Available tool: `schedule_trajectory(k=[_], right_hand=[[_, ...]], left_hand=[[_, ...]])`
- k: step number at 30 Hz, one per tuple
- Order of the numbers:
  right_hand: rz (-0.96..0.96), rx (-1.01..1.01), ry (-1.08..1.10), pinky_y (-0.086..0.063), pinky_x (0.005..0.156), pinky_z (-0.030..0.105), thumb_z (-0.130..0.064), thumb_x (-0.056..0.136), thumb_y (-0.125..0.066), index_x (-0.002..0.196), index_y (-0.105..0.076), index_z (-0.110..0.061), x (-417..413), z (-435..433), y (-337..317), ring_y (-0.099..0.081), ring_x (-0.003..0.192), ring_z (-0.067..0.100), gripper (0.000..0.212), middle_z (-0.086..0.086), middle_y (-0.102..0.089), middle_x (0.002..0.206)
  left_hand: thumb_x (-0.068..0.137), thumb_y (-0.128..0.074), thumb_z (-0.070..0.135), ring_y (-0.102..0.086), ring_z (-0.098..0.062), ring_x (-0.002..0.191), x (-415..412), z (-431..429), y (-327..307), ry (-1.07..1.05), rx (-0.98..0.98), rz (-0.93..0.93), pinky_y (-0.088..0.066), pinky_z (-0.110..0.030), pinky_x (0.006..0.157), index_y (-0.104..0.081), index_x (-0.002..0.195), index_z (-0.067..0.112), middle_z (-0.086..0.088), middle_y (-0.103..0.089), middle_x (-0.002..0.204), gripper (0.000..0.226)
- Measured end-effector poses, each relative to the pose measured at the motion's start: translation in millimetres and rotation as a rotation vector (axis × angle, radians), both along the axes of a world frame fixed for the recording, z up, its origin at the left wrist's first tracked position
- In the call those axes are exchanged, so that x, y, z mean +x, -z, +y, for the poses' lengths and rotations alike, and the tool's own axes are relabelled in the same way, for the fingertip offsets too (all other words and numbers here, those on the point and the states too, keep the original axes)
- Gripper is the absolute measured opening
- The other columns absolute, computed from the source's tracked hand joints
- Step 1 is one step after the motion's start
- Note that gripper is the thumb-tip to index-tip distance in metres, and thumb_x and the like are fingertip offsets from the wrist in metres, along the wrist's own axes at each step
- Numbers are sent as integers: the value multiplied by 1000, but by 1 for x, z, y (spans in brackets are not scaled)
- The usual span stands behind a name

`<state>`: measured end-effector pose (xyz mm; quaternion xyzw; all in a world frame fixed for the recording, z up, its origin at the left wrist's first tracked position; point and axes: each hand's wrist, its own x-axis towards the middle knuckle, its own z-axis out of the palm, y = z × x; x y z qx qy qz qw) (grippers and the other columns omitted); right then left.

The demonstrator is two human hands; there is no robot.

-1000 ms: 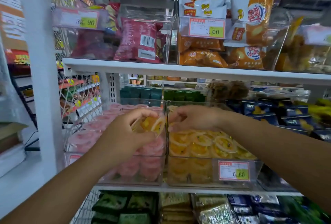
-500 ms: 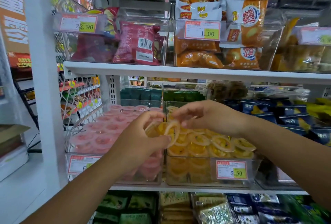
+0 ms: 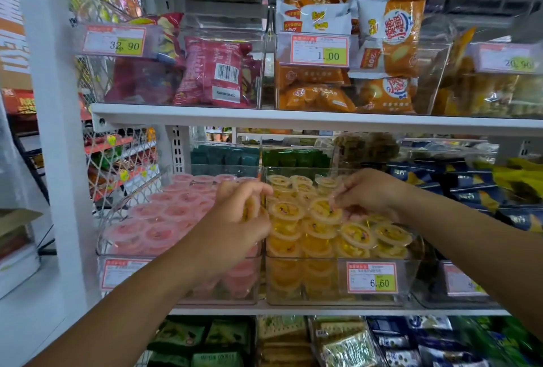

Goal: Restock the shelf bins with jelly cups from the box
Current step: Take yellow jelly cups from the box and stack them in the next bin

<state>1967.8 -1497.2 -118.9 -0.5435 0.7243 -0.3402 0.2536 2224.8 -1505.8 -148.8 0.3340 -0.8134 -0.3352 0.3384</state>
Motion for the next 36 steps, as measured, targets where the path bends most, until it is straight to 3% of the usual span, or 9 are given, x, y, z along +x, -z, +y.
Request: schedule_trajectory(k=[5, 9, 14, 17, 20, 23, 26, 28, 36], right_hand=[[-132, 14, 26, -56, 52, 24, -3, 88, -66, 88, -69, -1, 2, -10, 9, -65, 57, 19, 4, 19, -68, 66], [-119, 2, -44, -57, 63, 26, -8, 89, -66, 96, -70, -4, 3, -4, 11, -66, 76, 25, 9, 22, -72, 90], [303, -212, -47, -46, 74, 16, -31, 91, -63, 101, -72, -26, 7, 19, 0, -62, 92, 5, 14, -12, -69, 99], [2, -186, -248, -56, 77, 23, -37, 87, -64, 98, -74, -24, 23, 42, -12, -69, 88, 13, 20, -5, -73, 94], [-143, -158, -319, -58, 73, 29, -29, 81, -70, 95, -73, -14, 31, 52, -13, -70, 78, 19, 21, 7, -73, 87], [-167, -177, -136, -59, 65, 26, -11, 84, -70, 92, -72, -6, 14, 48, -14, -68, 68, 18, 10, 17, -73, 86], [-200, -93, 16, -58, 59, 22, -5, 85, -67, 100, -69, 0, -19, 46, -19, -67, 64, 15, 16, 18, -72, 85], [-220, -35, 80, -58, 56, 22, -1, 85, -67, 103, -66, 1, -36, 44, -15, -67, 61, 15, 18, 16, -70, 81], [-322, 14, 93, -56, 49, 21, 3, 88, -62, 106, -62, -2, -35, 32, 8, -66, 56, 15, 19, 8, -67, 68]], left_hand=[[82, -68, 26, -49, 2, 91, 0, 0, 2, -77, -161, -94, -41, -17, 73, -33, 139, 47, 17, -43, 110, 70], [76, -79, 30, -47, 18, 88, -5, 1, 2, -126, -229, -83, -41, -6, 64, -34, 133, 51, 34, -43, 103, 75], [75, -78, 31, -56, 12, 81, -20, 1, 2, -89, -292, -129, -45, -9, 58, -24, 142, 50, 23, -56, 113, 88], [80, -74, 27, -59, 3, 67, -38, 1, -2, -30, -340, -163, -48, -22, 53, -9, 149, 47, 14, -61, 116, 97], [85, -70, 35, -59, -3, 91, -63, 0, -7, -23, -439, -199, -49, -19, 67, 1, 151, 42, 10, -58, 129, 98], [85, -69, 42, -51, -12, 122, -79, -5, -6, 13, -495, -257, -46, -26, 92, 7, 152, 36, 7, -47, 145, 102], [91, -57, 50, -21, -11, 145, -82, -15, -1, 28, -657, -463, -21, -32, 115, -2, 153, 38, 12, -23, 158, 84], [95, -45, 54, -7, -7, 148, -81, -24, 5, 61, -751, -597, -3, -38, 119, -14, 151, 42, 17, -15, 160, 65], [94, -47, 54, -19, -5, 145, -72, -33, 16, 34, -777, -616, -10, -44, 120, -31, 145, 45, 22, -28, 154, 55]])
